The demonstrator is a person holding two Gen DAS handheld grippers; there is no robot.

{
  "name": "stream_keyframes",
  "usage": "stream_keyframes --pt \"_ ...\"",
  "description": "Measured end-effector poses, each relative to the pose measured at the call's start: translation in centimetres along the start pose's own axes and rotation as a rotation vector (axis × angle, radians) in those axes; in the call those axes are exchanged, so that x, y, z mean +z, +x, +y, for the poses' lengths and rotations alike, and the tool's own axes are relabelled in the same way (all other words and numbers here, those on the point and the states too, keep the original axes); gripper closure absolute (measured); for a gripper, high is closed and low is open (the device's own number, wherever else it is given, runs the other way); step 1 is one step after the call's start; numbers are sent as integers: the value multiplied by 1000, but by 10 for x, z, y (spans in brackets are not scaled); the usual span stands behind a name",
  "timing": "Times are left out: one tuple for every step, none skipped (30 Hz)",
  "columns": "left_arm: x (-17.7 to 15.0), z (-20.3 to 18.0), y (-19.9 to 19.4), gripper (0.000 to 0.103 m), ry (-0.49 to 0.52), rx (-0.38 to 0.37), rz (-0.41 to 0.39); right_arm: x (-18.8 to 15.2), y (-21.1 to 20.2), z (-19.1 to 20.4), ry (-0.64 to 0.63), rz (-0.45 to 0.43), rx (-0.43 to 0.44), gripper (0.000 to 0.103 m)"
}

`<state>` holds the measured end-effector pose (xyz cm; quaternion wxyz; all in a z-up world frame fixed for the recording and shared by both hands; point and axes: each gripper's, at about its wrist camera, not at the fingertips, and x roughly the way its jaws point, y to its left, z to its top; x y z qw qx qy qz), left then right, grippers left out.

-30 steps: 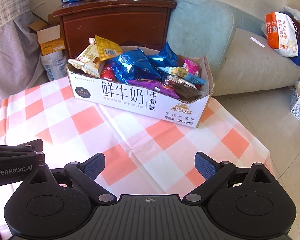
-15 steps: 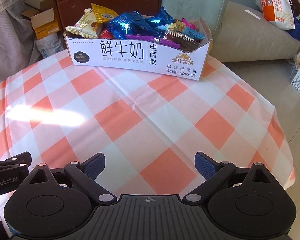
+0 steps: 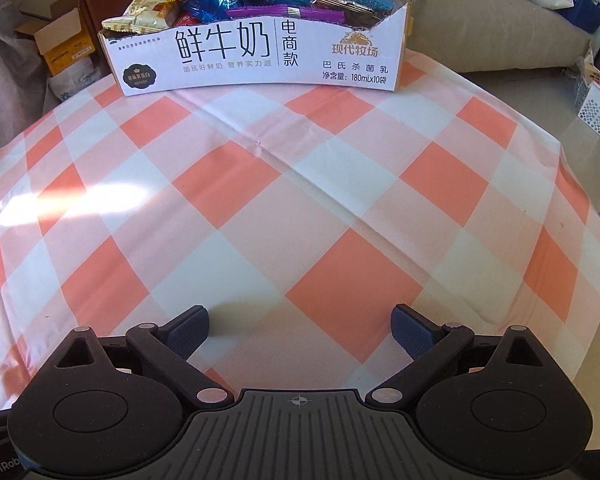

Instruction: Organize snacks

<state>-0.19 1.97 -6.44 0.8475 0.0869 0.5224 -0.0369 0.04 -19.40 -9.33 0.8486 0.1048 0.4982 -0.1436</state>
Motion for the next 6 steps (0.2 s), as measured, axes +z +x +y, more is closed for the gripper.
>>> stream_keyframes --pt "-1 0 0 2 1 -5 -3 -1 0 -1 5 -9 0 0" --pt "-2 -1 0 2 4 -7 -6 -2 0 -1 6 -20 1 0" --pt "-2 -1 0 2 6 -8 -9 -3 0 0 4 -33 2 0" --pt "-2 -2 0 2 8 -8 -12 -4 0 0 1 -46 3 0" --pt "-2 -2 0 2 10 -9 -14 -5 0 0 -1 -58 4 0" --pt "-2 -3 0 2 12 -10 -15 -6 0 1 -4 -71 5 0"
